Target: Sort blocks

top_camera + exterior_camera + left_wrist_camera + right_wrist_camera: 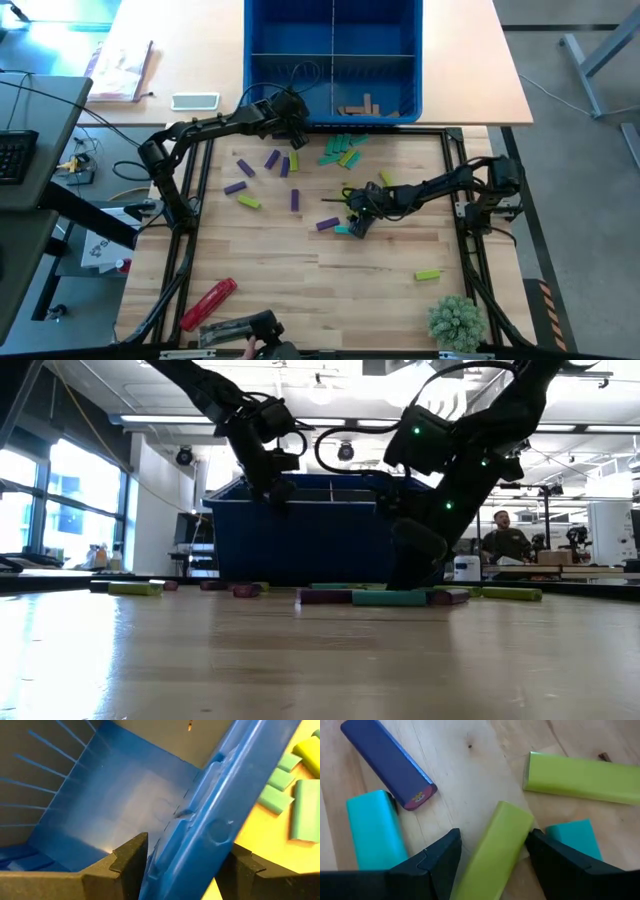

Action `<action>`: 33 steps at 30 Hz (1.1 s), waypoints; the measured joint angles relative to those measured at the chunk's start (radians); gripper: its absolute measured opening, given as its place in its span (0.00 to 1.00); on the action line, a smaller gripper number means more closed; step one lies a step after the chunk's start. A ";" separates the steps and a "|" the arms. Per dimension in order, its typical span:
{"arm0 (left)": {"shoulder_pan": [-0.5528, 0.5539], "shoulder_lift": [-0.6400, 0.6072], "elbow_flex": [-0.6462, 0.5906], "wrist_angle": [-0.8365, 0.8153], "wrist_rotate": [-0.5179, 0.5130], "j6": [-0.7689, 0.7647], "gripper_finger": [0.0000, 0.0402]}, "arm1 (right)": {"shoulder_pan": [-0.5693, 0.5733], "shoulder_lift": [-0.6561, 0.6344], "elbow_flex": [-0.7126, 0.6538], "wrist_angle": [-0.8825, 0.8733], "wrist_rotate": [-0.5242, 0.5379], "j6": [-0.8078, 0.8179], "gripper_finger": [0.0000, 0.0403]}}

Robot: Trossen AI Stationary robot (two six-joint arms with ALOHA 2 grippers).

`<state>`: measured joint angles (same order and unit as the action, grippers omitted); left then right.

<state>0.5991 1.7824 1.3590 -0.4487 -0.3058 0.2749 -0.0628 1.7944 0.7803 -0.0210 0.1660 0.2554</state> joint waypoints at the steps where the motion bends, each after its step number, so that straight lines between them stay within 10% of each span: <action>1: 0.000 0.000 -0.001 0.004 0.001 0.000 0.45 | 0.000 0.000 0.000 -0.005 0.007 -0.008 0.55; 14: 0.000 0.004 -0.004 0.067 0.017 0.006 0.45 | -0.048 -0.015 0.024 -0.045 -0.017 -0.137 0.21; 25: 0.000 0.004 -0.005 0.078 0.017 0.006 0.45 | -0.171 -0.180 0.295 -0.235 -0.043 -0.467 0.21; 33: 0.000 0.004 -0.005 0.079 0.017 -0.008 0.45 | -0.352 -0.201 0.430 0.094 0.021 -0.662 0.21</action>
<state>0.5987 1.7866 1.3544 -0.3695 -0.2890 0.2672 -0.4144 1.5932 1.2102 0.0728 0.1870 -0.4061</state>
